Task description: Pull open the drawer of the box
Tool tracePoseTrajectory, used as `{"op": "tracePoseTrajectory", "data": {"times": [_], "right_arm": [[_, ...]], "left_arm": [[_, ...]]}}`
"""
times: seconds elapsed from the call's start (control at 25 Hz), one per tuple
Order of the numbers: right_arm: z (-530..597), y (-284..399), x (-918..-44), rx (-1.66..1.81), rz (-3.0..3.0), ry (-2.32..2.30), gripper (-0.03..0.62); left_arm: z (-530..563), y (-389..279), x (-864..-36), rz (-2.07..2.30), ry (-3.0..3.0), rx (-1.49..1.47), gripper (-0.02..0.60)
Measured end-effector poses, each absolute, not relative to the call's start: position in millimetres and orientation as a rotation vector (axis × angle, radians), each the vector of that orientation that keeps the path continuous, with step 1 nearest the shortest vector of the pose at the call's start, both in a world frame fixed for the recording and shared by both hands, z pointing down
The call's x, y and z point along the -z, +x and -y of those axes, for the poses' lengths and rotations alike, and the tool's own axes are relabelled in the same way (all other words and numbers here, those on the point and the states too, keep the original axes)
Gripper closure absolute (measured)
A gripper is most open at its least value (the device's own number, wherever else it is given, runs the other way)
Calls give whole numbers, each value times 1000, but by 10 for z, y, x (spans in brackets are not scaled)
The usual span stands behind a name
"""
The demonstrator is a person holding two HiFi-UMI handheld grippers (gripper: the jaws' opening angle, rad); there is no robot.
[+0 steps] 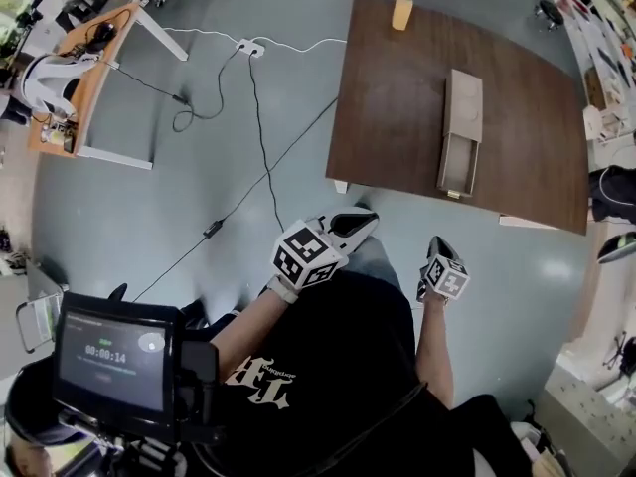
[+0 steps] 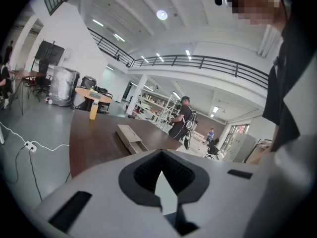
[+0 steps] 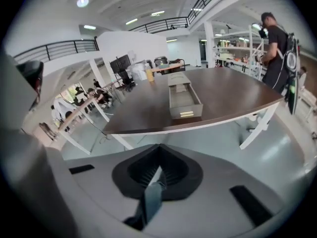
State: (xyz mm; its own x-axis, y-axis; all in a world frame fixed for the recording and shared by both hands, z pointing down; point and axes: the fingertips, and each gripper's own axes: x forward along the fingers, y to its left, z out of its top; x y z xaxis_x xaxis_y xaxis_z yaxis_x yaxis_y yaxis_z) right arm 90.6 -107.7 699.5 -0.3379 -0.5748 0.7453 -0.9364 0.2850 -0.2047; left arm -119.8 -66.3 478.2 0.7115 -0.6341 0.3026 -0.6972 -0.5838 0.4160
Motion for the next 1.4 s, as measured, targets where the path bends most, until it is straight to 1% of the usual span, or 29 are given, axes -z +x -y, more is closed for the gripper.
{"op": "tracePoseTrajectory", "data": {"times": [0.2, 0.48, 0.68, 0.8, 1.0, 1.28, 1.4], "right_arm": [[605, 641, -6579, -927, 2215, 1257, 606], [-28, 360, -5946, -879, 2462, 1138, 606], [-302, 200, -5376, -771, 2555, 1111, 606], [-538, 289, -5212, -743, 2571, 1126, 606], [-890, 644, -5233, -753, 2521, 1165, 606], [-1051, 635, -5021, -722, 2512, 1167, 606], [-1236, 874, -5012, -721, 2521, 1149, 606]], "left_arm": [[255, -1232, -4795, 1005, 2410, -160, 577], [-460, -1170, -4910, 980, 2382, -129, 577], [-737, -1201, -4981, 948, 2340, -117, 577], [-893, -1091, -5041, 909, 2339, -128, 577], [-1070, -752, -5000, 826, 2392, -126, 577], [-1017, -793, -4942, 823, 2397, -106, 577], [-1124, -568, -4934, 841, 2405, -109, 577]]}}
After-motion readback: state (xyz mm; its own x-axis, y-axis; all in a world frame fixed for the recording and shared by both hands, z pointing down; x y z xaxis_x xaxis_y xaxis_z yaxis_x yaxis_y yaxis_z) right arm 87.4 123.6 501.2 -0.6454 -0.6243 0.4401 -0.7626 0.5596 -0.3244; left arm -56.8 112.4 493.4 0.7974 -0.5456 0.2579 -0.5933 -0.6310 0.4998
